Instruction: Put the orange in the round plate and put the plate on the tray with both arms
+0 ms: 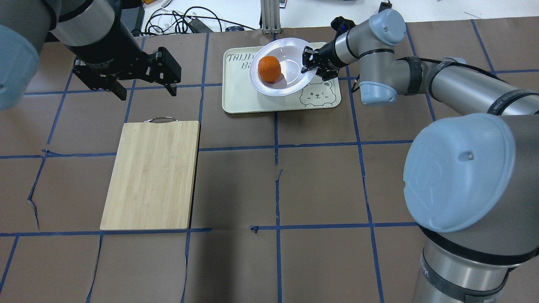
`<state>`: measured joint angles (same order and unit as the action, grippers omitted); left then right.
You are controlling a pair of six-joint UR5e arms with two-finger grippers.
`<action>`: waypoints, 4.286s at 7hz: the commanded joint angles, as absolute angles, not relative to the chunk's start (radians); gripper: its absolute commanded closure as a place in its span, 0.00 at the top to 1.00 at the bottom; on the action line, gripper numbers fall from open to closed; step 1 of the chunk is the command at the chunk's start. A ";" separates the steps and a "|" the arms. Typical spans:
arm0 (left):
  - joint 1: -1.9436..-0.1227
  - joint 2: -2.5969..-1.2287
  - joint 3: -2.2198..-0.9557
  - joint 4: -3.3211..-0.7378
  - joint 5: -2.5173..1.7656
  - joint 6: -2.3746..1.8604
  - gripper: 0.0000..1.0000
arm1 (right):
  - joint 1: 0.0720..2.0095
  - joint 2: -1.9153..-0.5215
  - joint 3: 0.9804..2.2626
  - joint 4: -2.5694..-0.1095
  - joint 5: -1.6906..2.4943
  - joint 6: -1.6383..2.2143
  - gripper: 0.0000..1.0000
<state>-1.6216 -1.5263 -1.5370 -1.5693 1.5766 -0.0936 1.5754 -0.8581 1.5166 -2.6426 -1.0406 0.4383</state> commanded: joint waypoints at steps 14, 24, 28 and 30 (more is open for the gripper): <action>-1.621 -1.526 -1.539 -1.569 1.575 -0.094 1.00 | 1.623 -1.239 1.371 -1.844 -1.618 0.299 1.00; -1.623 -1.526 -1.539 -1.569 1.575 -0.094 1.00 | 1.618 -1.509 1.437 -1.636 -1.634 -0.106 1.00; -1.623 -1.526 -1.539 -1.569 1.575 -0.094 1.00 | 1.617 -1.506 1.476 -1.644 -1.631 -0.094 1.00; -1.623 -1.526 -1.539 -1.569 1.577 -0.094 1.00 | 1.612 -1.508 1.477 -1.647 -1.631 -0.094 1.00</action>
